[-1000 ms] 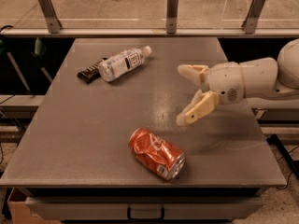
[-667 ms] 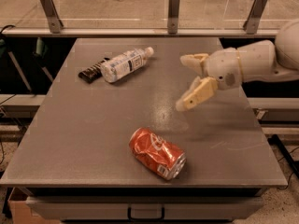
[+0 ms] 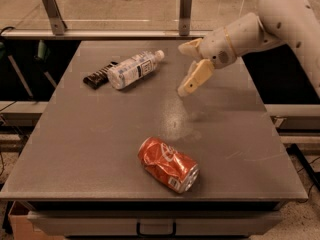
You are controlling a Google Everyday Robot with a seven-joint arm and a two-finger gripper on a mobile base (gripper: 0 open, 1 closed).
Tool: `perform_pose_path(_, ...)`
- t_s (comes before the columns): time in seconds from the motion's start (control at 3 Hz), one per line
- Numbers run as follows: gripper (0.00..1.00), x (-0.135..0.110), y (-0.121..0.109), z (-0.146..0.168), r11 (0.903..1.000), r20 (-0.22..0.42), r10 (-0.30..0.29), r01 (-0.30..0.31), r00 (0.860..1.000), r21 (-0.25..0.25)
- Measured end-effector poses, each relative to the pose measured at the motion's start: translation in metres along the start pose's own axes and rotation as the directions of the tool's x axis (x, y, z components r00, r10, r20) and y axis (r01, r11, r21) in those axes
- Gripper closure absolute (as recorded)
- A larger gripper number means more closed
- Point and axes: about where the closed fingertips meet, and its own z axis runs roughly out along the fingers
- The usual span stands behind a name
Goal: Move blue plastic bottle near coke can
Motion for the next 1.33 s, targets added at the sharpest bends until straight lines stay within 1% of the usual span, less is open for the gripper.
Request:
perform_pose_path(0.33, 0.0, -0.015, -0.028, 0.019, 0.9972, -0.029, -0.063, 0.061, 0.998, -0.043)
perform_pose_path(0.67, 0.0, -0.044, -0.039, 0.022, 0.981, -0.032, -0.194, 0.194, 0.98, -0.013)
perform_pose_path(1.0, 0.0, -0.059, -0.031, 0.037, 0.9474, -0.049, -0.318, 0.319, 0.947, 0.021)
perform_pose_path(1.33, 0.0, -0.055, -0.02, 0.069, 0.9011, -0.107, -0.433, 0.433, 0.895, -0.021)
